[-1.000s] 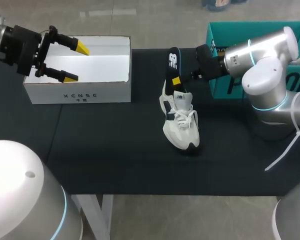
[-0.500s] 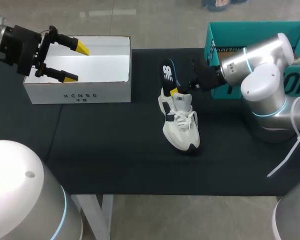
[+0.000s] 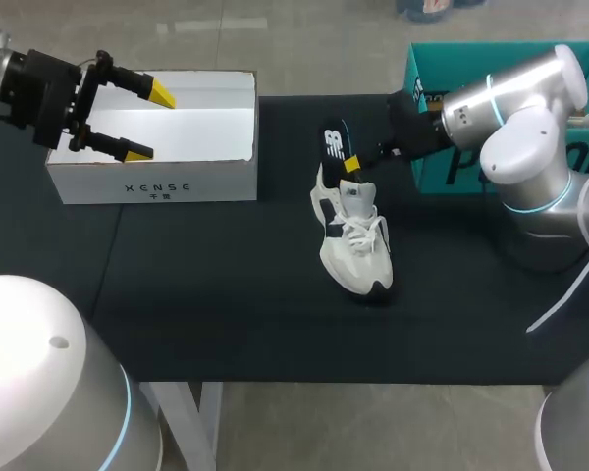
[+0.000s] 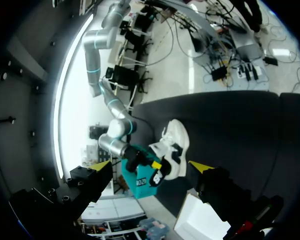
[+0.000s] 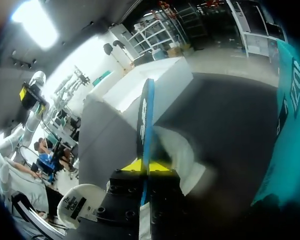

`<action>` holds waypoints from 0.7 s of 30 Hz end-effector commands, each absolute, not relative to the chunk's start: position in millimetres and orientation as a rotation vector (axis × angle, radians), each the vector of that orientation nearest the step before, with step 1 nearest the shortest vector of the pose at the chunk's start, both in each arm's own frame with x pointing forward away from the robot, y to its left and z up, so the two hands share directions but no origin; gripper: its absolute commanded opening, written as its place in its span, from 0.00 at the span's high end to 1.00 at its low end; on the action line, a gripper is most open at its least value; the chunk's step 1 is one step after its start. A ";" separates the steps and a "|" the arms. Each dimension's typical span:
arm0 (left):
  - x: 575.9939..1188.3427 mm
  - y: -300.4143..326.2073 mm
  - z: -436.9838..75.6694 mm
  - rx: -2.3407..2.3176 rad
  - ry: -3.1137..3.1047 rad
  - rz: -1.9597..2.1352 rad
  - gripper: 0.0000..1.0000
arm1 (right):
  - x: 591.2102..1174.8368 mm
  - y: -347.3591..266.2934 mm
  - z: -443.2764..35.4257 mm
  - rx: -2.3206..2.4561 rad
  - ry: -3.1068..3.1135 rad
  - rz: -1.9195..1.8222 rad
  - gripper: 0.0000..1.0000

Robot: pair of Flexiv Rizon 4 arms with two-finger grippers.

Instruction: Take the shoe out of the shoebox, open the shoe tongue, remove and reinsert the insole, then place the shoe into the shoebox

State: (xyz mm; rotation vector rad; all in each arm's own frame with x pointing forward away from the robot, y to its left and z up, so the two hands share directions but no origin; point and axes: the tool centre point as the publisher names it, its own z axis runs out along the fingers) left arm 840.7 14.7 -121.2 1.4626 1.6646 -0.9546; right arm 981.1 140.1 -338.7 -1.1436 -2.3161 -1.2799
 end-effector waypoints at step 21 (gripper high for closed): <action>840.9 14.8 -120.6 1.465 1.666 -0.953 0.00 | 982.0 146.2 -343.0 -1.164 -2.342 -1.221 0.62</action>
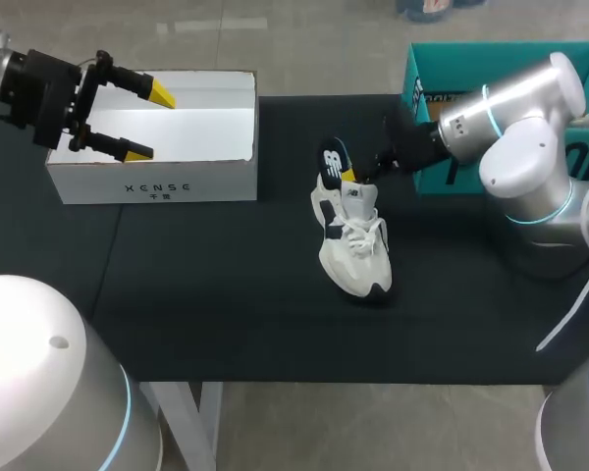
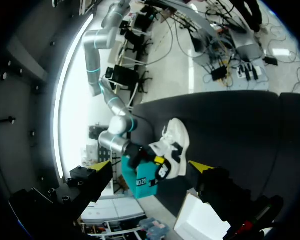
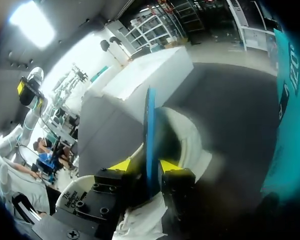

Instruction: Take the shoe out of the shoebox, open the shoe tongue, remove and reinsert the insole, then place the shoe into the shoebox

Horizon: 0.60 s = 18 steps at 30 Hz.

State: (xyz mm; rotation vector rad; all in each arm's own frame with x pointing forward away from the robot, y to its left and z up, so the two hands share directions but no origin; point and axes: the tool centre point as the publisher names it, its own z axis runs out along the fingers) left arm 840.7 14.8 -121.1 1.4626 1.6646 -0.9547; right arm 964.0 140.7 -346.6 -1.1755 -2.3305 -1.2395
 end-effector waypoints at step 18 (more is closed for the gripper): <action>840.9 14.8 -120.6 1.465 1.666 -0.953 0.00 | 939.9 150.1 -366.5 -1.242 -2.268 -1.150 1.00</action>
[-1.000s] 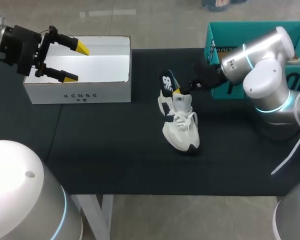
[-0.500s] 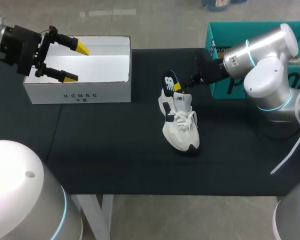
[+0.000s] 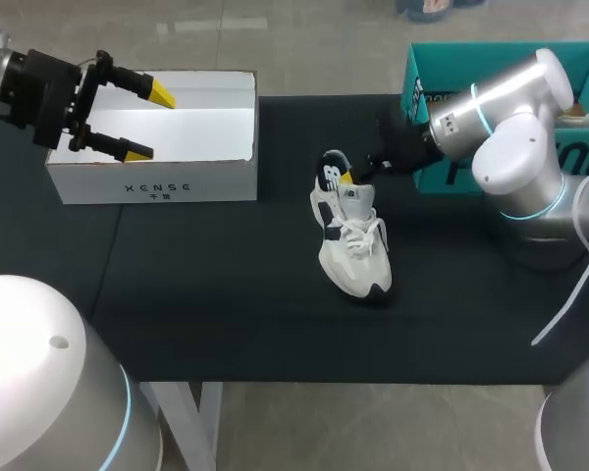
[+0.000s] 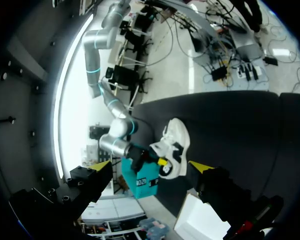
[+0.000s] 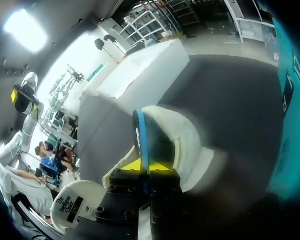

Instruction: Take the shoe out of the shoebox, open the shoe tongue, remove and reinsert the insole, then place the shoe into the shoebox

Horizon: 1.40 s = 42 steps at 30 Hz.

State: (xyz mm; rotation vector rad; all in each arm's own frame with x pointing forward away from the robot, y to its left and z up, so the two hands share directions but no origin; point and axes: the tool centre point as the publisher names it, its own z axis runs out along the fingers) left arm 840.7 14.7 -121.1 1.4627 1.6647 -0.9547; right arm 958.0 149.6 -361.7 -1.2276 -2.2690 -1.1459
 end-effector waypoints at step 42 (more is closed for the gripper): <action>840.9 14.8 -120.6 1.465 1.666 -0.953 0.00 | 954.8 155.8 -359.4 -1.236 -2.295 -1.144 0.52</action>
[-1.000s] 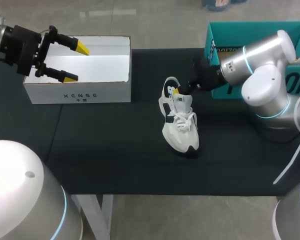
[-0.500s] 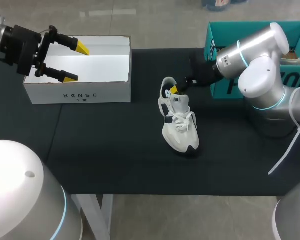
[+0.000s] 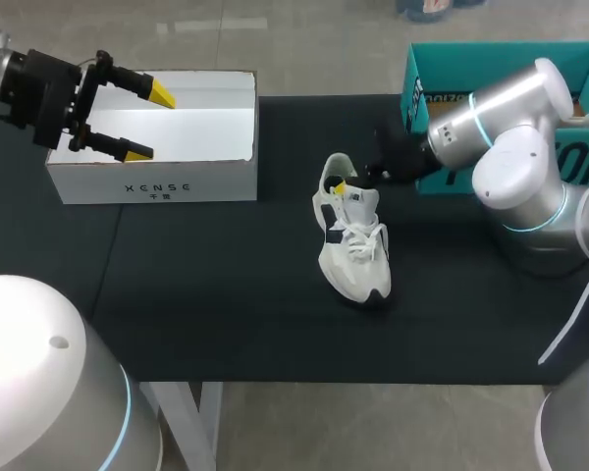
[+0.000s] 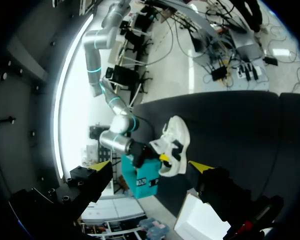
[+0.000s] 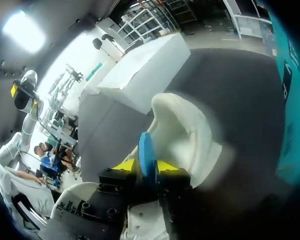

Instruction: Take the shoe out of the shoebox, open the shoe tongue, remove and reinsert the insole, then place the shoe into the shoebox

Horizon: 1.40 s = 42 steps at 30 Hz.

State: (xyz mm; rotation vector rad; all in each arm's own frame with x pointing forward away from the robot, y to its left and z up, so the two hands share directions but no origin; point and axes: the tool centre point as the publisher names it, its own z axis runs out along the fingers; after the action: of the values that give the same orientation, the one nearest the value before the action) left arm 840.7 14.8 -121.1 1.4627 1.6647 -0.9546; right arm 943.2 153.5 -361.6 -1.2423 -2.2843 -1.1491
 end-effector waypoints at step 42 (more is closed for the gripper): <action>840.9 14.8 -120.6 1.465 1.666 -0.953 0.00 | 964.7 156.0 -343.5 -1.299 -2.335 -1.138 0.00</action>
State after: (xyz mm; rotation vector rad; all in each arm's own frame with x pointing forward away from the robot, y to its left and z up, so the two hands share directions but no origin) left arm 840.7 14.8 -121.1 1.4627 1.6647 -0.9546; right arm 962.8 155.1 -341.3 -1.2964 -2.3341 -1.1471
